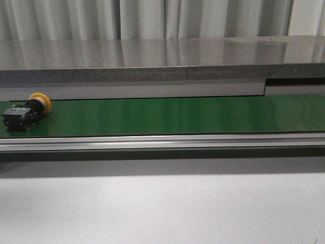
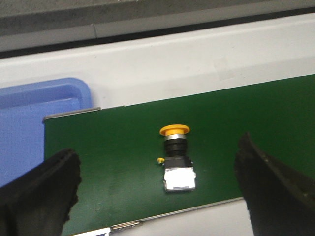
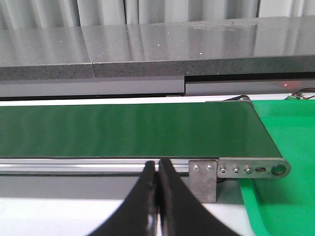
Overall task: Move button from left to right
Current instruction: 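Raise the left gripper while the belt carries the button toward the right gripper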
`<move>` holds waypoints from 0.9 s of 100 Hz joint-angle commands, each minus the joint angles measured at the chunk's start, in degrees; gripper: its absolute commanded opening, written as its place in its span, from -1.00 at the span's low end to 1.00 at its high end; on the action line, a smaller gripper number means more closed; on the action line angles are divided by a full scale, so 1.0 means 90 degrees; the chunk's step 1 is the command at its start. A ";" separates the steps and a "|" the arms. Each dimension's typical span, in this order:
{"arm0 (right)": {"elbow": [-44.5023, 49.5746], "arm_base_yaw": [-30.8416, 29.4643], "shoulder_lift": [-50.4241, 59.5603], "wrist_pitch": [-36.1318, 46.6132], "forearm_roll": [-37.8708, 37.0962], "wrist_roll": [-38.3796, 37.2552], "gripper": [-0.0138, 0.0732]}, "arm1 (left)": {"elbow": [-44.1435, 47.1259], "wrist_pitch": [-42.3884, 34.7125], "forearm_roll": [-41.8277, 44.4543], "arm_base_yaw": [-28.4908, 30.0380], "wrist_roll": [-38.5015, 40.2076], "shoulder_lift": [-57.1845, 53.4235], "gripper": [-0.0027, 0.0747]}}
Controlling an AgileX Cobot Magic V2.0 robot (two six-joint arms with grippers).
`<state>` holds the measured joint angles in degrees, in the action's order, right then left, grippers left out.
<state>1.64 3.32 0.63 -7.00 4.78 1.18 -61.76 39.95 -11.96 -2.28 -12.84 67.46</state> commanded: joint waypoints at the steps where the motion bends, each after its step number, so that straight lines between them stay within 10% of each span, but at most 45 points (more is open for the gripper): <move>1: -0.0101 0.0012 0.0119 0.0536 -0.0063 0.0002 -0.84 | 0.0418 -0.0980 -0.0121 -0.0277 -0.0020 -0.0705 0.63; 90: -0.0101 0.0012 0.0119 0.0536 -0.0063 0.0002 -0.84 | 0.4598 -0.3546 -0.0071 -0.0513 -0.0020 -0.5804 0.63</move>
<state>1.64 3.32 0.63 -7.00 4.78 1.18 -19.91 15.24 -11.96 -6.47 -12.87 14.92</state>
